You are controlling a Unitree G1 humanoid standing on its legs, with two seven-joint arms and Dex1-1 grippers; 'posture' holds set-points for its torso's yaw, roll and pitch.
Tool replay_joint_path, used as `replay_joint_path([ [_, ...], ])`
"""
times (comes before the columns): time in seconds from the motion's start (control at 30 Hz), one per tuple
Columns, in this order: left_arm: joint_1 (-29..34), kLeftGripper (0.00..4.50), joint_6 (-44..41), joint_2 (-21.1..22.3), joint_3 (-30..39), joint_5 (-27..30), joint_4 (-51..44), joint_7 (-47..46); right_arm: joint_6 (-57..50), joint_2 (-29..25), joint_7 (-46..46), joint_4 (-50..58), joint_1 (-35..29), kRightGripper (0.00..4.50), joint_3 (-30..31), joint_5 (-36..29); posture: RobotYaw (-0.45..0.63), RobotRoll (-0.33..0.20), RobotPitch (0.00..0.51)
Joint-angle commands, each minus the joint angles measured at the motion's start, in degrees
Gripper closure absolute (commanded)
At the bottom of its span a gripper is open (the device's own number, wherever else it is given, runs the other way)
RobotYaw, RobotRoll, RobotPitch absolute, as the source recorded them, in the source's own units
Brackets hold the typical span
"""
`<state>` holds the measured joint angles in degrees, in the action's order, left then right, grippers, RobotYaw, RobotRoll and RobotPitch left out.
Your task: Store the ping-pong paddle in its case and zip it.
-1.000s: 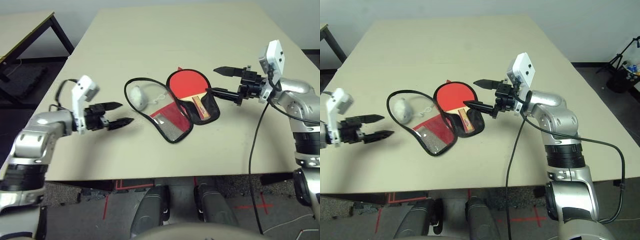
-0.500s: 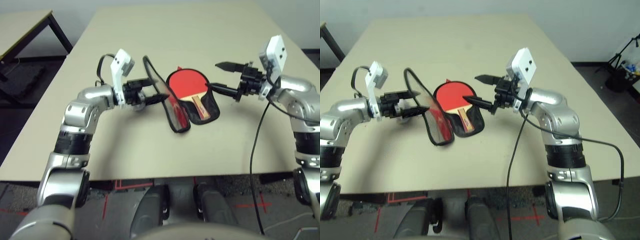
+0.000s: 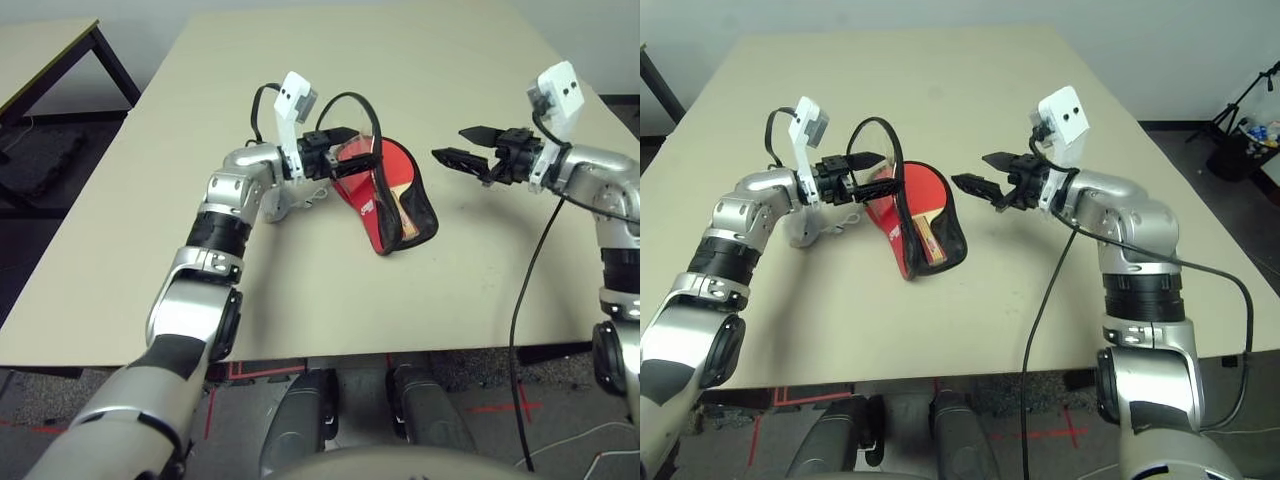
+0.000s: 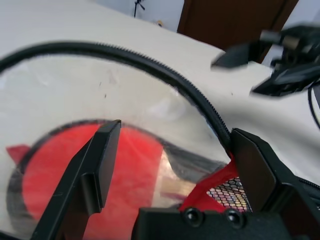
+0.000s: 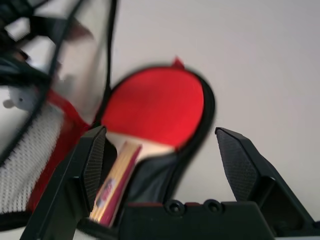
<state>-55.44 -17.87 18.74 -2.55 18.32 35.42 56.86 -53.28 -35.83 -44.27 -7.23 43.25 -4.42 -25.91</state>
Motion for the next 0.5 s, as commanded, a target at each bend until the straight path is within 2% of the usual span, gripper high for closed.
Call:
replay_joint_path([
  [0.03,2.0,0.0,-0.7,0.4,1.1,0.4,-3.7,-0.2,-3.0,-0.4,2.1,-1.9,0.7,0.01,0.0,0.7,-0.09,0.0,0.135],
  [0.17,4.3,0.0,-2.4,-0.4,2.9,2.3,-8.8,-2.0,-4.1,-0.1,3.1,-3.2,1.8,0.01,0.1,0.7,-0.08,0.0,0.137],
  [0.33,4.4,0.0,-4.2,-4.1,5.8,5.7,-12.4,-6.4,-0.9,1.1,3.7,-6.4,2.6,0.01,0.3,2.0,-0.06,0.0,0.139],
  [0.5,3.3,0.0,-4.9,-5.3,5.1,5.2,-13.4,-6.7,-3.0,1.4,3.3,-7.4,3.6,0.01,-0.1,1.4,-0.05,0.0,0.142],
])
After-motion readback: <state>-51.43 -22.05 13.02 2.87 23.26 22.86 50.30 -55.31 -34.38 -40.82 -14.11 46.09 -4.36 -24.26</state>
